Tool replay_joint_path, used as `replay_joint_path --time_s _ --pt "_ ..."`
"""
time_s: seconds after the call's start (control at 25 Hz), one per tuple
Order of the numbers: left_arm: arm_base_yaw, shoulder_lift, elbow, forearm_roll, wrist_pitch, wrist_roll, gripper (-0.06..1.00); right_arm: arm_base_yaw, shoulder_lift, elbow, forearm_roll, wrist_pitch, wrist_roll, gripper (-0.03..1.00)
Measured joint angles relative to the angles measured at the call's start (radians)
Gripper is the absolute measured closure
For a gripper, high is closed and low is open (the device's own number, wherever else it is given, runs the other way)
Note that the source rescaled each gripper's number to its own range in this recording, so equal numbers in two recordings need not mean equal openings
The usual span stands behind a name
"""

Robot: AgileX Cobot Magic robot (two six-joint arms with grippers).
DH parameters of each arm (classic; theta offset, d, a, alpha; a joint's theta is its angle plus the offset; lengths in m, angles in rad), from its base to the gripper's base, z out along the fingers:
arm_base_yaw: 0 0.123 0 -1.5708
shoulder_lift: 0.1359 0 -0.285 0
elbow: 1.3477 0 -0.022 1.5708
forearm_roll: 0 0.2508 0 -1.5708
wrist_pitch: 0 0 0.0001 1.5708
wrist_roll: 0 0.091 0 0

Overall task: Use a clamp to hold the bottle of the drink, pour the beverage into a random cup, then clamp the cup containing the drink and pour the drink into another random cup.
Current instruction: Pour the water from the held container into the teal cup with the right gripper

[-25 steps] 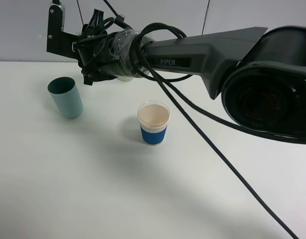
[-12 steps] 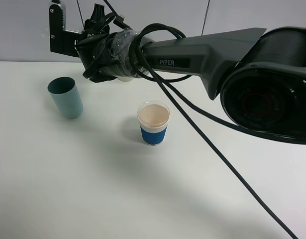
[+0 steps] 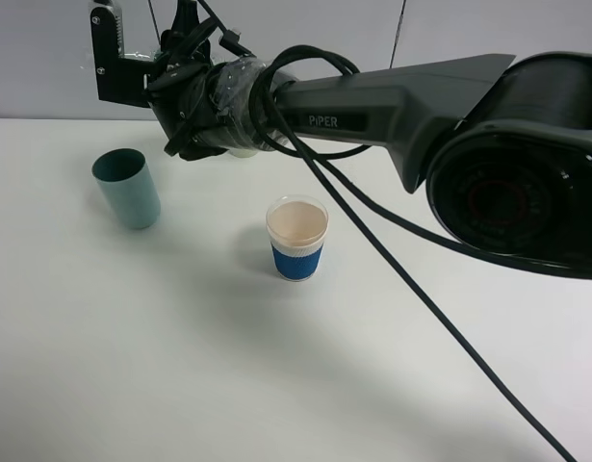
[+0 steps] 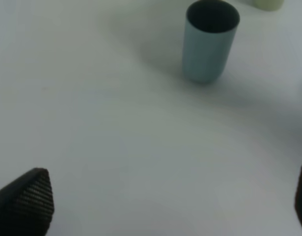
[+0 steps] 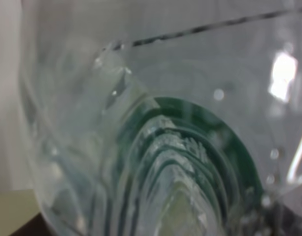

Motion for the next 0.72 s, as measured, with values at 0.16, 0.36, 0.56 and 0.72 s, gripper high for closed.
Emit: replay_joint_path --time_s 0.16,0.36,0.56,0.72 --pt "0.0 0.0 0.0 0.0 0.0 0.0 -0.06 0.0 0.0 0.0 -0.033 0.001 0.0 0.97" --pt "0.0 0.0 0.0 0.0 0.0 0.0 -0.06 0.0 0.0 0.0 -0.039 0.036 -0.001 0.97" --pt "0.0 0.0 0.0 0.0 0.0 0.0 -0.06 0.0 0.0 0.0 -0.043 0.106 -0.001 0.97" --pt "0.0 0.0 0.0 0.0 0.0 0.0 -0.06 0.0 0.0 0.0 -0.047 0.139 -0.002 0.97"
